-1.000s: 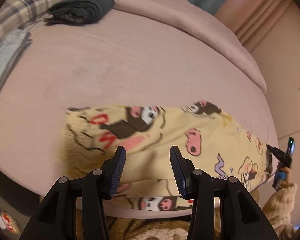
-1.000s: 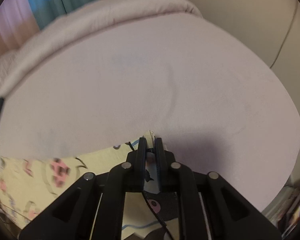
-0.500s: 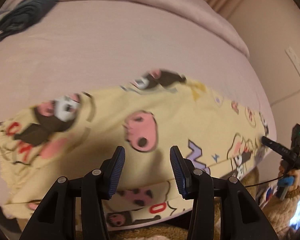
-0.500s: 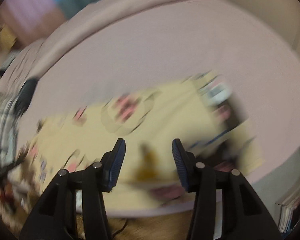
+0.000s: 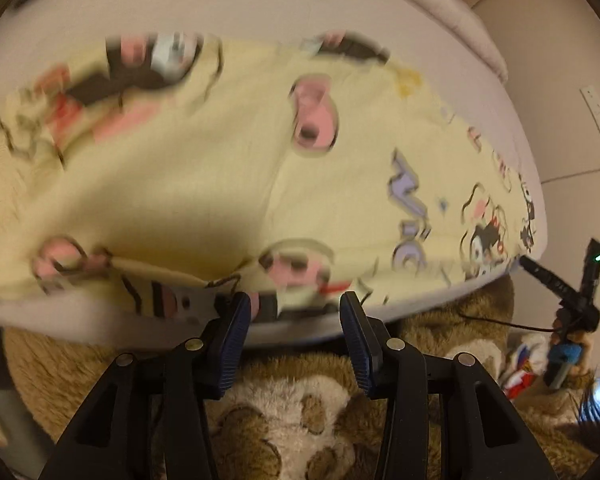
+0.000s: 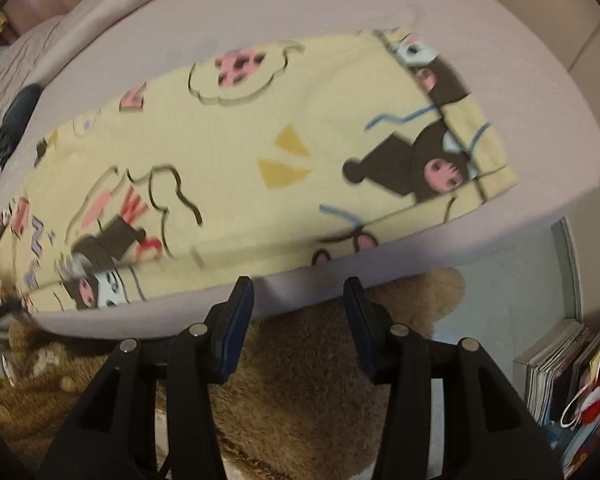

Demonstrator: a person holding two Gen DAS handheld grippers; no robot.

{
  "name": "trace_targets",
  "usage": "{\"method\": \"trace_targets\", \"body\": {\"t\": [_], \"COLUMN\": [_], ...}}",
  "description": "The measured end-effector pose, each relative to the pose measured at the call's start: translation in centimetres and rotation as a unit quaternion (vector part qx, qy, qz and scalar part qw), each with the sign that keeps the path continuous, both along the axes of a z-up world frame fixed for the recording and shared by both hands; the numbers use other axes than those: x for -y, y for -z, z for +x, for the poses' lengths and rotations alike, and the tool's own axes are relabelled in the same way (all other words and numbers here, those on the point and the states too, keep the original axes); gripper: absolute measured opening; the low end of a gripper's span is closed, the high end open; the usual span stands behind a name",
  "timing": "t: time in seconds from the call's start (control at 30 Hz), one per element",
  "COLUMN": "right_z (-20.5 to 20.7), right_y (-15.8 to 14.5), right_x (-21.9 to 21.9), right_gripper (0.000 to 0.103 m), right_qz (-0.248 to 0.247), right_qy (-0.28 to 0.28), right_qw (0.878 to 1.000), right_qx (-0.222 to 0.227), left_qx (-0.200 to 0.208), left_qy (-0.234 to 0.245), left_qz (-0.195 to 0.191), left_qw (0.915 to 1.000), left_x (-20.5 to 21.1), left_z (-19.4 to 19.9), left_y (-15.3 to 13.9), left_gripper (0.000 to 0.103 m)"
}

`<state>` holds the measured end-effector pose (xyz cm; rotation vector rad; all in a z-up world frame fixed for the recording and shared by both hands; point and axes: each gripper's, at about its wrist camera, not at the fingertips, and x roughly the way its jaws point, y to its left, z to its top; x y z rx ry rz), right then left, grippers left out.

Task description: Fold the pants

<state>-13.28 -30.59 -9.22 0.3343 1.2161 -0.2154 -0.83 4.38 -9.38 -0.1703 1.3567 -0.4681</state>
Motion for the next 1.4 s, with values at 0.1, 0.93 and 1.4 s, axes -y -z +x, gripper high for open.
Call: {"method": "trace_targets", "body": {"t": [0.1,0.93,1.4], "right_z": [1.4,3.5,6.6], "right_y": [-1.6,-1.1,0.3], "right_x": [-1.2,-10.2,-14.7], "right_gripper": [0.049,0.055,0.059], "right_qz": [0.007,-0.017,-0.009], "right_qy": [-0.027,-0.143,-0.183], "right_qw": [0.998,0.989,0.983], "right_qx": [0.048,0.025,0.009], "left_qx": [0.048,0.025,0.061], "left_qy": [0.01,-0.069,-0.263], "left_qz": [-0.019,-0.033,-0.052], "left_qw": [0.9986,0.9967,0.9614], "left_x": [1.4,-4.4,-17.7], "left_z": [1.2,-1.7,0.0], "left_y": [-2.1,-1.5,-1.2], "left_gripper": [0.045,0.045,0.045]}}
